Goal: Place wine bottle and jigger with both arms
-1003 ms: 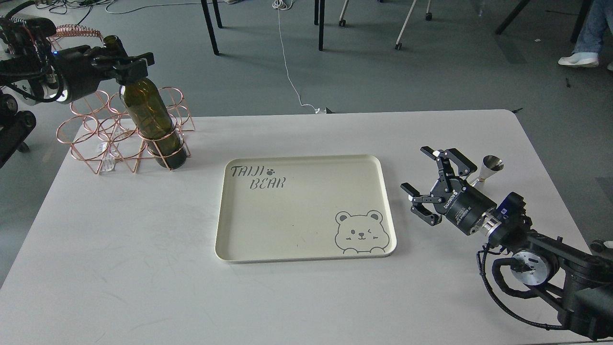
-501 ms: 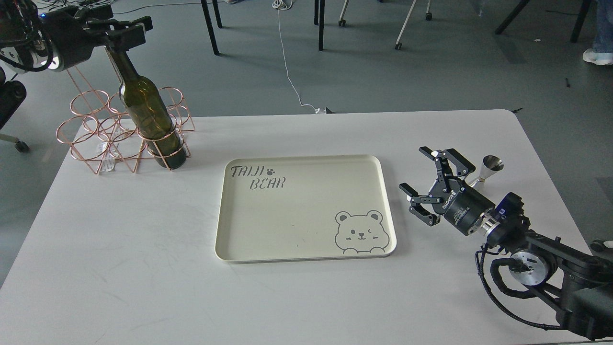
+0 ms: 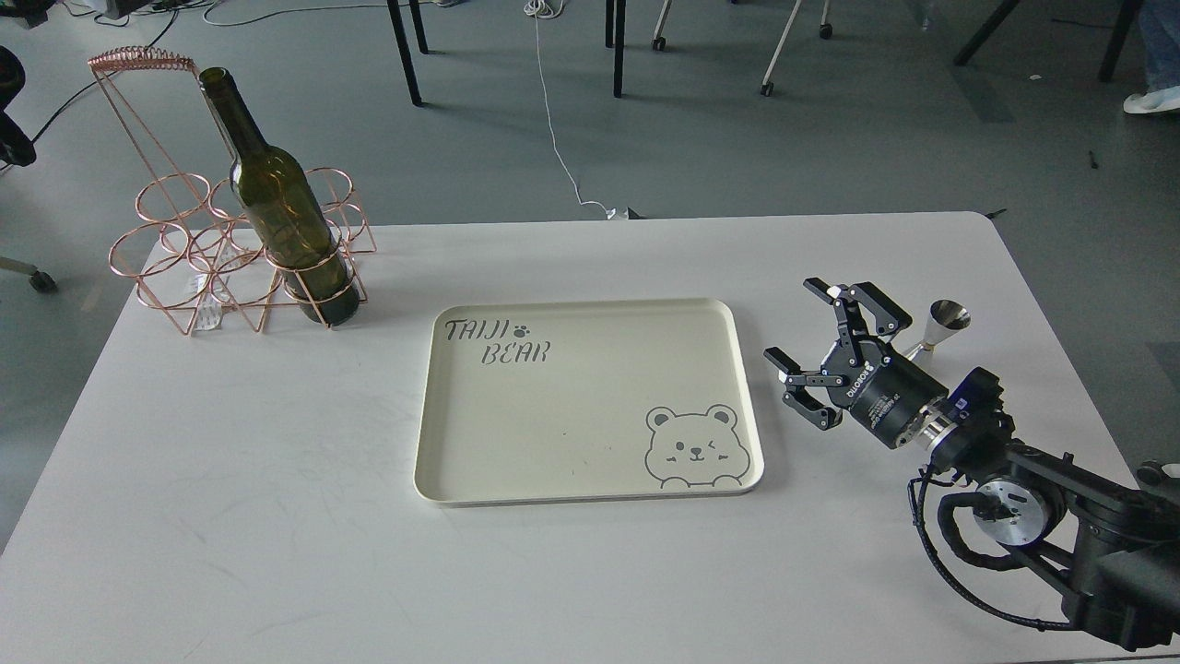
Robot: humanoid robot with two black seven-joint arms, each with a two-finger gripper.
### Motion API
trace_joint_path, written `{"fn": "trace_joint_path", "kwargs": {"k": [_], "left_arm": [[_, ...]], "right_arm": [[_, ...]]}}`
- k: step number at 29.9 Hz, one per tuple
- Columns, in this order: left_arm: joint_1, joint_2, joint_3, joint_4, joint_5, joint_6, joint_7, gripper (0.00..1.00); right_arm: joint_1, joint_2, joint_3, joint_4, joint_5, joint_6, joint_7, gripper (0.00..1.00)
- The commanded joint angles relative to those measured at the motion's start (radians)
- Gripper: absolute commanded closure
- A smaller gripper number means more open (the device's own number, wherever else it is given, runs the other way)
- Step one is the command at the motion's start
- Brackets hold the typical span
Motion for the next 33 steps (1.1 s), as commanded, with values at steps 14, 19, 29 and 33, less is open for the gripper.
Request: {"fn": "trace_joint_path", "kwargs": {"k": [14, 19, 29, 33], "left_arm": [[0.585, -0.186, -0.283, -0.240, -0.564, -0.001, 0.000, 0.02], [0.747, -0.300, -0.389, -0.244, -0.566, 0.003, 0.000, 0.02], [0.999, -0.484, -0.581, -0.237, -0.566, -0.005, 0.038, 0.02], [1.039, -0.513, -0.619, -0.229, -0.567, -0.008, 0.038, 0.02]], "right_arm": [[0.011, 0.060, 0.139, -0.008, 0.013, 0.000, 0.000, 0.02], [0.042, 0.066, 0.149, -0.016, 0.013, 0.000, 0.000, 0.02], [0.040, 0.096, 0.156, -0.014, 0.021, 0.000, 0.000, 0.01], [0.039, 0.106, 0.155, -0.014, 0.021, 0.000, 0.000, 0.02]]}}
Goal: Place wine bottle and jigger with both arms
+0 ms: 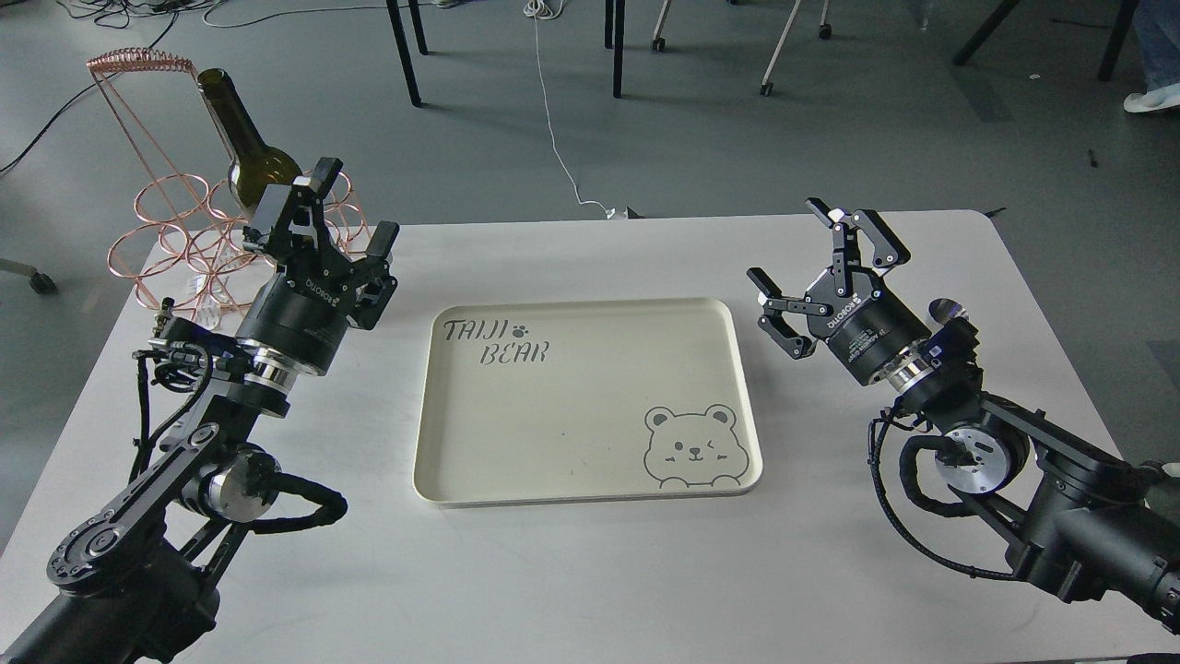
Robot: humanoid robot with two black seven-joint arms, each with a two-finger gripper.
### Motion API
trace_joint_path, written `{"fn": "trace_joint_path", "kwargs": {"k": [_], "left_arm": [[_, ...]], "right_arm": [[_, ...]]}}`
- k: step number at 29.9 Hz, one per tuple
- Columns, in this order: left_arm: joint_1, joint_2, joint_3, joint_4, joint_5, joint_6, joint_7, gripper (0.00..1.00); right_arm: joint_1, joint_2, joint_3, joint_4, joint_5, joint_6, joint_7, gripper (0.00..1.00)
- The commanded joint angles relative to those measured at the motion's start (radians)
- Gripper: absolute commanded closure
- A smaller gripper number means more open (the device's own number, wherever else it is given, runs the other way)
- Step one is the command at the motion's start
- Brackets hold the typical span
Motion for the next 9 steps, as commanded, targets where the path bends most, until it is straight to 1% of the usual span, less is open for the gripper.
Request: {"fn": "trace_joint_path", "kwargs": {"k": [1, 9], "left_arm": [[0.034, -0.024, -0.024, 0.006, -0.001, -0.002, 0.000, 0.02], [0.053, -0.029, -0.026, 0.020, -0.001, -0.007, 0.003, 0.02]], "right_arm": [[-0.003, 0.008, -0.001, 0.000, 0.000, 0.000, 0.000, 0.01], [-0.008, 0.046, -0.001, -0.050, -0.002, 0.000, 0.000, 0.01]]}}
